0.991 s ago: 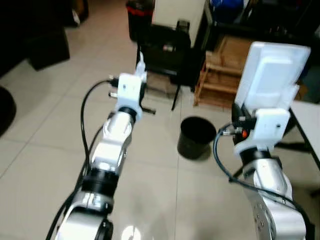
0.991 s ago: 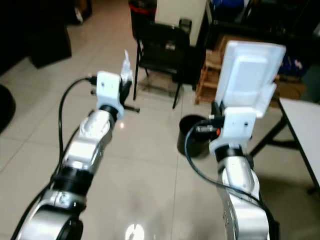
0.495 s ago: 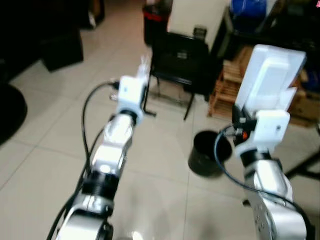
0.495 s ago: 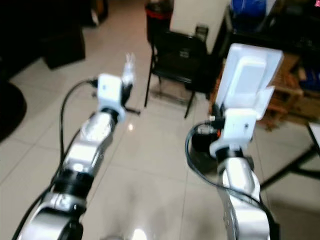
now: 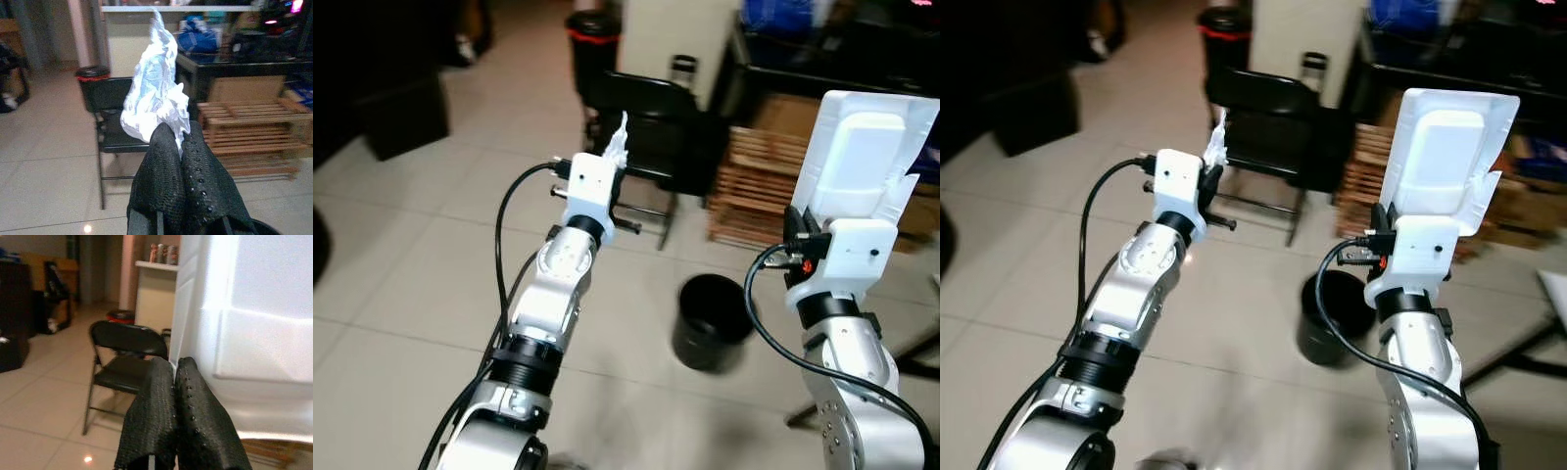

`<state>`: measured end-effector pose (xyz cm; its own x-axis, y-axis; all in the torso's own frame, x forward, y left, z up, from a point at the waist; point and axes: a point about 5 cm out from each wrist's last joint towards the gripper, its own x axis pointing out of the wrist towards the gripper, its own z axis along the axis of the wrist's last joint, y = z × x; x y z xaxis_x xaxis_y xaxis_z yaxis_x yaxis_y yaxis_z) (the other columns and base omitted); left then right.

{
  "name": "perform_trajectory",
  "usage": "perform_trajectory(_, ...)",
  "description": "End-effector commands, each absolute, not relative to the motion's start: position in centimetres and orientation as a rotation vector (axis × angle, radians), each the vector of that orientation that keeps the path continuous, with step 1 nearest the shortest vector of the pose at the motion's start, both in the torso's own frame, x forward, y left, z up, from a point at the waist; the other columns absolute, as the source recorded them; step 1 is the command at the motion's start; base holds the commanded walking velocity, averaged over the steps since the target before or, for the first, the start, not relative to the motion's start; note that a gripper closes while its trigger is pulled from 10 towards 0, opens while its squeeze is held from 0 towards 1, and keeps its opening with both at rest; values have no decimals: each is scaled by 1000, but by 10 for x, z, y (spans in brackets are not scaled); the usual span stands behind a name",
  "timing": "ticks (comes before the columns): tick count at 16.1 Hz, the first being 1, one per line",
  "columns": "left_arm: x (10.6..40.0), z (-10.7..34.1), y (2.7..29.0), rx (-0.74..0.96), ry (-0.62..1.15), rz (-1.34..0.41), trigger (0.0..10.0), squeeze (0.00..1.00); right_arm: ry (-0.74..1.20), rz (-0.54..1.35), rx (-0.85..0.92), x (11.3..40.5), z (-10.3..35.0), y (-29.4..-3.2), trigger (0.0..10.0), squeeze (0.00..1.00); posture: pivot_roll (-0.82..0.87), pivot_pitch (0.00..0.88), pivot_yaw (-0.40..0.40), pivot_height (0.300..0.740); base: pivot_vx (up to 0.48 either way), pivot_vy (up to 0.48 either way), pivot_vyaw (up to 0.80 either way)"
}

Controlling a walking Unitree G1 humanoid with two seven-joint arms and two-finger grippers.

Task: Picking trash to rubbish bin

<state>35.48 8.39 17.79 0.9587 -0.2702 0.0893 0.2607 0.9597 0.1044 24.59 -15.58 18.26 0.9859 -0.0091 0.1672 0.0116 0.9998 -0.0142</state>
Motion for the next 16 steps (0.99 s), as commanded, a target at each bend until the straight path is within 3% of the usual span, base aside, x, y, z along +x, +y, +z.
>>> perform_trajectory(1, 355, 181, 81, 90, -107, -271, 10000, 0, -176, -21, -25, 245, 185, -159, 10000, 0, 164, 78, -77, 740, 472, 0, 0)
perform_trajectory(3, 355, 181, 81, 90, -106, -270, 10000, 0, -177, -21, -24, 245, 186, -159, 10000, 0, 163, 80, -78, 740, 469, 0, 0)
perform_trajectory(16, 355, 181, 81, 97, -106, -274, 10000, 0, -175, -25, -23, 244, 185, -158, 10000, 0, 164, 83, -73, 740, 469, 0, -719)
